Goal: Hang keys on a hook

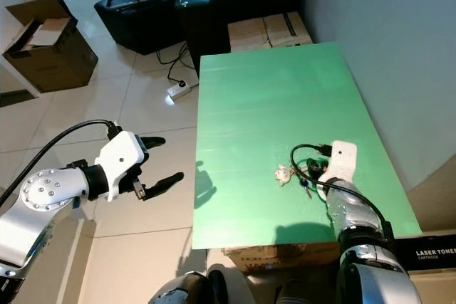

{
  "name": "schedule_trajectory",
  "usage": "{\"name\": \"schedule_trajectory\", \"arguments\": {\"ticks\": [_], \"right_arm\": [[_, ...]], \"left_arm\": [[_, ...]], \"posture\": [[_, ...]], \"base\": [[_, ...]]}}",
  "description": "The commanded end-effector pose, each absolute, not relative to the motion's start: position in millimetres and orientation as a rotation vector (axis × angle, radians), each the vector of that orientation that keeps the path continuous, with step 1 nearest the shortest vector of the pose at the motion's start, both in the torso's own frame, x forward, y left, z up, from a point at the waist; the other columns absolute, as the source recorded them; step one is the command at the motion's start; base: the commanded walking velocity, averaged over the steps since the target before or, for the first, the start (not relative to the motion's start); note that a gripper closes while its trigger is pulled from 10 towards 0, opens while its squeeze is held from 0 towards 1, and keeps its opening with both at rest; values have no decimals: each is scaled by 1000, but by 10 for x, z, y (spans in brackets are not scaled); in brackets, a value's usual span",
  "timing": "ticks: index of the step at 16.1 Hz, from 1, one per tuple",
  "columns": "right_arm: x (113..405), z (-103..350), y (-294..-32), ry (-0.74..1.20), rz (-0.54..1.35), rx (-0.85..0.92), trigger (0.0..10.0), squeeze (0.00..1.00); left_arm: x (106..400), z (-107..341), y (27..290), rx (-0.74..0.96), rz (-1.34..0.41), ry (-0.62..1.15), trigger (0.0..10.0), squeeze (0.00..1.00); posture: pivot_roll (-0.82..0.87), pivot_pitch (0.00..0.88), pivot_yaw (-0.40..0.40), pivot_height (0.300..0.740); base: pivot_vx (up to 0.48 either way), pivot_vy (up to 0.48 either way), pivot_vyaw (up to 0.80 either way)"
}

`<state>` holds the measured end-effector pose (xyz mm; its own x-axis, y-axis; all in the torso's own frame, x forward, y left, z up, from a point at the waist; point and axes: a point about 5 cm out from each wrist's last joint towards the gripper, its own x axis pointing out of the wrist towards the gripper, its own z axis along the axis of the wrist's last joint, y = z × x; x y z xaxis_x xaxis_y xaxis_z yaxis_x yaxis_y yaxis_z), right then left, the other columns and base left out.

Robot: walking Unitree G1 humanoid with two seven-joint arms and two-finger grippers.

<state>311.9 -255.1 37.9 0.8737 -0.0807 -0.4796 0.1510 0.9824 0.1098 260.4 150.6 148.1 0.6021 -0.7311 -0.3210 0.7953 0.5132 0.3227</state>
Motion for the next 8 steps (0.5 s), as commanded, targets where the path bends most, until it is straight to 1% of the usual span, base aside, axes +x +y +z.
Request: {"name": "schedule_trajectory", "arguments": {"ticks": [1, 3, 5, 8], "right_arm": [[3153, 403, -2537, 481, -120, 161, 10000, 1000], [3159, 396, -2534, 495, -96, 132, 10000, 1000], [3161, 395, -2539, 506, -78, 139, 10000, 1000], [3120, 326, -2518, 578, -17, 112, 10000, 1000]], "left_arm": [[2591, 1513, 1563, 488, -914, 154, 10000, 0], [2581, 1527, 1566, 488, -918, 156, 10000, 0], [2558, 1527, 1564, 479, -930, 161, 10000, 0], [2529, 1527, 1517, 458, -958, 161, 10000, 0]], "posture": [[14, 155, 231, 740], [22, 160, 233, 740], [23, 162, 233, 740], [17, 159, 237, 740]], "base": [[0, 0, 0], [0, 0, 0], [0, 0, 0], [0, 0, 0]]}}
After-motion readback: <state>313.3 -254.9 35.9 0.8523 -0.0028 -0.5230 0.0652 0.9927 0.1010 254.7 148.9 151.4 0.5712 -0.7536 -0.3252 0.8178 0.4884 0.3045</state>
